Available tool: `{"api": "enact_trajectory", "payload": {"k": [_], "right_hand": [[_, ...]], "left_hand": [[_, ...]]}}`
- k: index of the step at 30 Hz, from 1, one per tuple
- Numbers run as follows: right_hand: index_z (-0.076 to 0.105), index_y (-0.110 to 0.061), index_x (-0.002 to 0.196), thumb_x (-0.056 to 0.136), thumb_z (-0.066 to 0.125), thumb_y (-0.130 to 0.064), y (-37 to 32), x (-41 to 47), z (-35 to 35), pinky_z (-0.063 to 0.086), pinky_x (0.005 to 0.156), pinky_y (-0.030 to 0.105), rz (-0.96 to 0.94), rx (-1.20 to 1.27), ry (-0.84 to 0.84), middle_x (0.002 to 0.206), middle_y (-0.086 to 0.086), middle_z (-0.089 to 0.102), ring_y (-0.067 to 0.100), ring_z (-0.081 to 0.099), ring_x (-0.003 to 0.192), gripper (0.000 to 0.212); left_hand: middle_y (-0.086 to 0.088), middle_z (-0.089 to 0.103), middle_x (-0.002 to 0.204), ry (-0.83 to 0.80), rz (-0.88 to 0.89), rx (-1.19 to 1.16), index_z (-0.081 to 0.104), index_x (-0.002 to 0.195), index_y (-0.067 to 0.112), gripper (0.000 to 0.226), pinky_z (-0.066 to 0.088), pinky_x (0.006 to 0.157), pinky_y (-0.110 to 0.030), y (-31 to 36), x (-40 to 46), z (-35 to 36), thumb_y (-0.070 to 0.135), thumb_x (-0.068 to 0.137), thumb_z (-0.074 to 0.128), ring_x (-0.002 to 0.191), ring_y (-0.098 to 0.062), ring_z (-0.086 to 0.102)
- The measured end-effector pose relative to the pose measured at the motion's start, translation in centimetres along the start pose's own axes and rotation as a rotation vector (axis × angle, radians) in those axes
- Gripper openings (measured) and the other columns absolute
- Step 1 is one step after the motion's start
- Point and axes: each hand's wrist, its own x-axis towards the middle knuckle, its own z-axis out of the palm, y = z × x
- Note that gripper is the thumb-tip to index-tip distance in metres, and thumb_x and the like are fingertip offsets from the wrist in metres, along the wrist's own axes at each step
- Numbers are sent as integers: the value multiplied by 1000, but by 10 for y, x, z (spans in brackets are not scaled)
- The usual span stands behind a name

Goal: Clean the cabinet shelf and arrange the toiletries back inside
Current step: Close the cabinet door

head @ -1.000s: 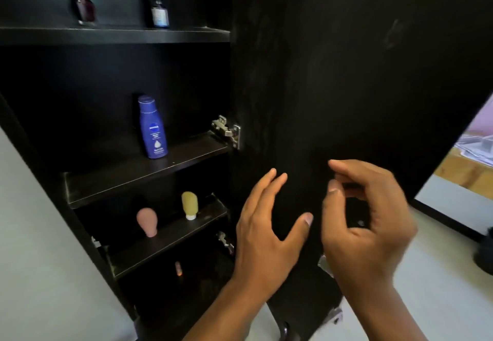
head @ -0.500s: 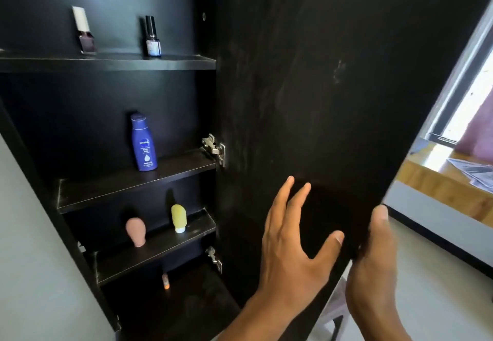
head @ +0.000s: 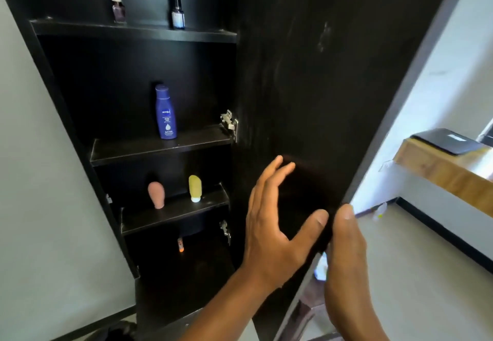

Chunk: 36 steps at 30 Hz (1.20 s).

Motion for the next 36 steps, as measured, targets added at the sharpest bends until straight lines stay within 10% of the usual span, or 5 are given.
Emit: {"api": "enact_trajectory", "payload": {"k": [9,14,19,27,36], "right_hand": [[43,-39,147,95,43,-57,28,-39,56,53,95,28,-352,-240,-258,134,-12,55,15,54,128,55],[27,-47,153,94,47,-53,33,-49,89,49,79,10,-412,-299,-312,118,-8,49,6,55,113,63],[17,-56,153,98,54,-50,44,-49,130,52,82,21,-451,-351,-415,106,-12,51,8,58,103,66],[6,-49,157,92,71,-27,65,-28,223,56,78,29,-557,-389,-500,83,-11,57,9,61,77,94],[2,-49,157,89,70,-36,84,-12,292,61,79,35,-595,-427,-395,88,-5,69,1,62,74,97]], "left_hand": [[-18,54,146,66,-22,-256,37,153,5,61,50,106,-40,-12,-16,-63,31,97,37,129,-29,60],[6,64,124,91,-58,-185,47,138,-12,45,47,100,-17,-18,-20,-107,13,103,32,114,-8,65],[-19,66,123,282,-101,-142,57,134,1,55,51,99,-60,-36,-16,-164,43,103,39,117,-39,63],[-2,65,131,512,-139,-15,55,139,9,42,54,89,-17,-69,19,-253,24,100,50,119,-9,64],[11,28,167,457,-405,75,27,159,35,85,34,120,-37,-122,74,-310,66,83,48,150,-9,30]]}}
